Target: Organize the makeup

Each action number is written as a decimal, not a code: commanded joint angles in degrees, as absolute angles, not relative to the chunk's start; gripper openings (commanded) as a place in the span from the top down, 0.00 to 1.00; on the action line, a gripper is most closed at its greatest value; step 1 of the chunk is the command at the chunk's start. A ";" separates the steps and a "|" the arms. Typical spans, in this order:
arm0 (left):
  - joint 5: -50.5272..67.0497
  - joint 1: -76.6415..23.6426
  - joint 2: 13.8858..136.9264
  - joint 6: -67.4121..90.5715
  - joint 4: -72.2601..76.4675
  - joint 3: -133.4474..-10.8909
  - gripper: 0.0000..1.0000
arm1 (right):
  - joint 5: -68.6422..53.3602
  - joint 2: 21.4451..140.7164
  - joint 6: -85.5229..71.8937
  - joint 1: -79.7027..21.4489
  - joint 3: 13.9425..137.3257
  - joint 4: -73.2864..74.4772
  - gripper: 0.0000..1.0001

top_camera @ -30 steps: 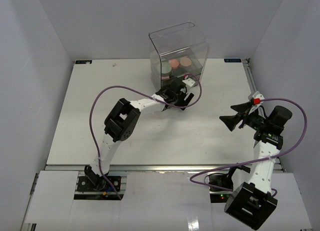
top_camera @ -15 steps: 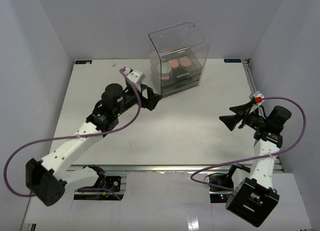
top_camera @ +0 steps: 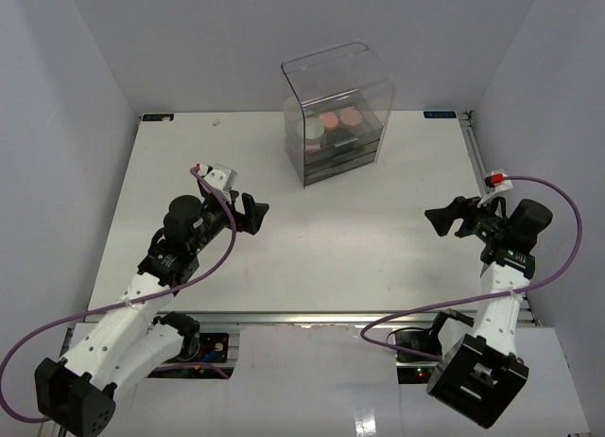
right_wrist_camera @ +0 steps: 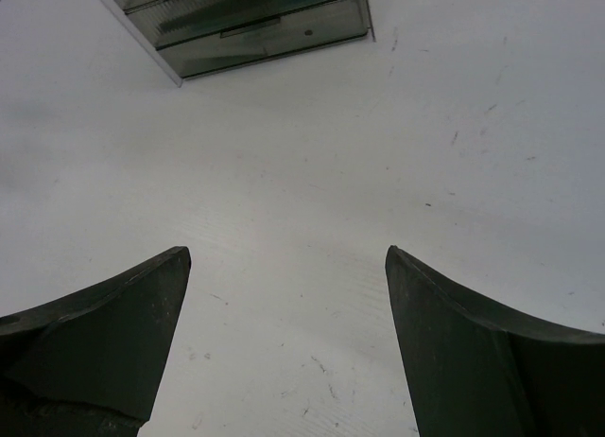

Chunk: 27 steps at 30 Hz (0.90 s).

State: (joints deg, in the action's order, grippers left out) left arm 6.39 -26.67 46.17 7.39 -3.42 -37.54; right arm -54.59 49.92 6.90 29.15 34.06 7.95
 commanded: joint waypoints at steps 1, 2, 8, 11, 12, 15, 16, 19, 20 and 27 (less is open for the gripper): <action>6.47 -26.19 44.97 7.91 -2.73 -37.71 0.02 | -46.24 47.41 1.03 29.36 35.54 4.06 0.10; 6.59 -26.19 44.91 7.92 -2.72 -37.69 0.02 | -44.86 47.24 0.05 29.36 35.59 3.87 0.10; 6.32 -26.19 45.03 8.01 -2.72 -37.53 0.02 | -43.35 46.31 -2.65 29.36 35.60 3.59 0.10; 6.17 -26.19 45.19 8.00 -2.79 -37.46 0.02 | -43.40 45.84 -2.71 29.36 35.51 3.45 0.10; 6.15 -26.19 45.24 8.00 -2.74 -37.44 0.02 | -43.42 45.66 -2.66 29.36 35.44 3.43 0.10; 5.92 -26.19 45.34 8.00 -2.80 -37.28 0.02 | -43.58 44.86 -2.25 29.36 35.04 3.49 0.10; 5.89 -26.19 45.46 8.00 -2.76 -37.21 0.02 | -43.70 44.42 -2.09 29.36 34.82 3.62 0.10; 5.89 -26.19 45.87 8.00 -2.81 -37.18 0.02 | -43.94 43.60 -1.93 29.36 34.46 3.95 0.10; 5.89 -26.19 45.95 8.00 -2.81 -37.18 0.02 | -43.88 43.45 -1.93 29.36 34.38 4.09 0.10; 5.95 -26.19 45.99 8.14 -2.52 -36.86 0.02 | -44.62 42.96 -1.03 29.27 34.16 5.45 0.10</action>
